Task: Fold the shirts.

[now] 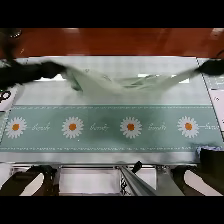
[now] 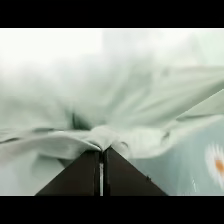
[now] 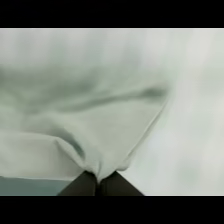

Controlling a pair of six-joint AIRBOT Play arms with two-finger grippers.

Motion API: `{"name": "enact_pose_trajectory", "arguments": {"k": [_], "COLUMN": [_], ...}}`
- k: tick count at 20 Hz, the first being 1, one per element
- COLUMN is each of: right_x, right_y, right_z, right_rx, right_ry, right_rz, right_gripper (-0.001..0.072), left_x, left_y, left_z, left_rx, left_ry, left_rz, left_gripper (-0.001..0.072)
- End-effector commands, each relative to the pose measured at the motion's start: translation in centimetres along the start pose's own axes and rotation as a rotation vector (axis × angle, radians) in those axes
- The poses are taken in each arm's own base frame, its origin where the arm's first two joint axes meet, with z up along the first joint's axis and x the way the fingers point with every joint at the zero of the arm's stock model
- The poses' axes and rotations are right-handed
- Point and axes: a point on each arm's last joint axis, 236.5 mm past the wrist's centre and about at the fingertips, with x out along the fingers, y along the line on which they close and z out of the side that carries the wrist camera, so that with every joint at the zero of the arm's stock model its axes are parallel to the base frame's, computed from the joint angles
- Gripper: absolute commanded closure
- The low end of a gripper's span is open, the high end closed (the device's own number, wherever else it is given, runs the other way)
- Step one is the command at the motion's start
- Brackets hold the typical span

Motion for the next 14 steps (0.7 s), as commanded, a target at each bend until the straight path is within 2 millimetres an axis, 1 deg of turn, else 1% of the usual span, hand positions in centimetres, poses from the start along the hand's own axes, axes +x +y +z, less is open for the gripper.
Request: {"name": "enact_pose_trajectory", "arguments": {"k": [1, 2, 3, 4, 5, 6, 7, 8, 9, 10, 11, 12, 14], "right_x": [-20.0, -25.9, -30.3, -33.8, -36.1, -37.6, -38.6, -39.1, -39.2, -39.2, -39.0, -38.5, -37.1], "right_y": [6.3, 7.6, 8.5, 9.3, 10.1, 10.7, 11.0, 11.0, 10.8, 10.5, 10.2, 10.1, 9.7], "right_z": [12.9, 14.0, 14.1, 13.4, 12.4, 11.3, 9.9, 8.5, 7.3, 6.1, 5.0, 4.2, 3.1], "right_rx": [-0.13, -0.154, -0.166, -0.168, -0.17, -0.171, -0.176, -0.173, -0.165, -0.158, -0.149, -0.141, -0.126], "right_ry": [-0.634, -0.776, -0.866, -0.927, -0.955, -0.967, -0.96, -0.937, -0.907, -0.87, -0.832, -0.793, -0.721], "right_rz": [-0.14, -0.205, -0.258, -0.304, -0.331, -0.349, -0.376, -0.406, -0.426, -0.449, -0.466, -0.466, -0.456], "right_gripper": [0.0697, 0.0697, 0.0697, 0.0697, 0.0697, 0.0697, 0.0697, 0.0697, 0.0697, 0.0697, 0.0697, 0.0697, 0.0697], "left_x": [-15.2, -19.3, -22.5, -25.2, -27.2, -29.0, -30.4, -31.7, -32.9, -33.8, -34.6, -35.0, -34.5], "left_y": [-10.1, -12.5, -14.7, -16.9, -18.7, -20.4, -21.6, -22.7, -23.4, -23.5, -23.2, -22.3, -19.3], "left_z": [15.3, 17.5, 18.6, 19.0, 18.8, 18.4, 17.7, 17.0, 16.1, 15.3, 14.6, 13.7, 11.4], "left_rx": [0.417, 0.499, 0.556, 0.601, 0.632, 0.659, 0.679, 0.707, 0.74, 0.751, 0.728, 0.688, 0.607], "left_ry": [-0.48, -0.588, -0.663, -0.721, -0.763, -0.799, -0.823, -0.842, -0.85, -0.848, -0.837, -0.805, -0.682], "left_rz": [0.093, 0.139, 0.167, 0.177, 0.176, 0.174, 0.171, 0.183, 0.212, 0.246, 0.281, 0.322, 0.418], "left_gripper": [0.0683, 0.0683, 0.0683, 0.0683, 0.0683, 0.0683, 0.0684, 0.0683, 0.0684, 0.0684, 0.0684, 0.0684, 0.0684]}}
